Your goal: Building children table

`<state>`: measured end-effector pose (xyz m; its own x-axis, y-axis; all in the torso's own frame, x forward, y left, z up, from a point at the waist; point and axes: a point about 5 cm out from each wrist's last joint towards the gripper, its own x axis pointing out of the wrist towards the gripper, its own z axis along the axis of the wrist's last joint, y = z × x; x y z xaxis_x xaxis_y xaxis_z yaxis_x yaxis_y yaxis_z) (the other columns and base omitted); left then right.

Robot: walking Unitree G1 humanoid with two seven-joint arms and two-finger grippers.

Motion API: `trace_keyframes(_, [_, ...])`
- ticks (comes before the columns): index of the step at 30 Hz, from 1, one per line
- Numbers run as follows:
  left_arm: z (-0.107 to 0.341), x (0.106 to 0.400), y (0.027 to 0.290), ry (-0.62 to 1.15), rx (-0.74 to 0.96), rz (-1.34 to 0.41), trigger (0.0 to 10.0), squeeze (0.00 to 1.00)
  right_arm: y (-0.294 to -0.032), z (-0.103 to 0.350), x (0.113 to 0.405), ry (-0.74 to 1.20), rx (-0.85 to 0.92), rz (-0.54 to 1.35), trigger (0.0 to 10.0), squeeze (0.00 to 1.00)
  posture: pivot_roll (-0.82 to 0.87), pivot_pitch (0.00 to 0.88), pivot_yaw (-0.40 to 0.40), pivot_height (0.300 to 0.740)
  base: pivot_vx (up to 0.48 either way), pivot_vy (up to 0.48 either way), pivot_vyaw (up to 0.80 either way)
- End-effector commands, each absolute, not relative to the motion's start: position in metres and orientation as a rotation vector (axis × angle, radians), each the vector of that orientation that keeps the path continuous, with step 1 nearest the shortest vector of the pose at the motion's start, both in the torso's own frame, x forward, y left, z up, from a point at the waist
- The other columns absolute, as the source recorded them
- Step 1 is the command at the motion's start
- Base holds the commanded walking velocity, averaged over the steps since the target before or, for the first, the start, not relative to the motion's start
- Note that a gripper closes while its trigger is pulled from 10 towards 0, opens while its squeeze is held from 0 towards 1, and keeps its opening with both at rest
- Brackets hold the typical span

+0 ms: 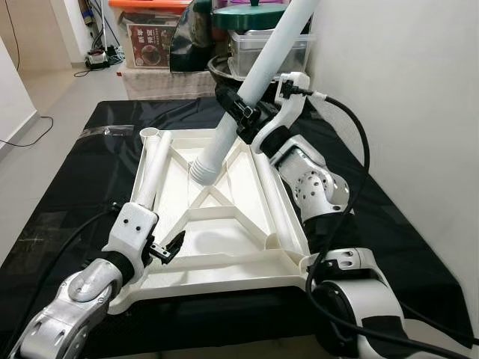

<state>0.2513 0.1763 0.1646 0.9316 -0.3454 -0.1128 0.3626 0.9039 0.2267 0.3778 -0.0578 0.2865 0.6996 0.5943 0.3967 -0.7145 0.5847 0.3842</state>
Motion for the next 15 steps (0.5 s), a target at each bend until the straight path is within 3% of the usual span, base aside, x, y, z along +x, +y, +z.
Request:
trace_keyframes(1, [0.1641,0.2502,0.1734,0.058,0.243,-0.382,10.0,0.00,-0.0544,0.2924,0.3741,-0.265,0.556,0.801,0.0,0.00,0.05,0.000,-0.064,0.740,0.000,0.000,0.00])
trace_keyframes(15, [0.1677,0.2533,0.1663,0.004,0.224,-0.429,10.0,0.00,-0.0498,0.2858,0.3683,-0.263,0.533,0.836,0.0,0.00,0.04,0.000,-0.053,0.740,0.000,0.000,0.00])
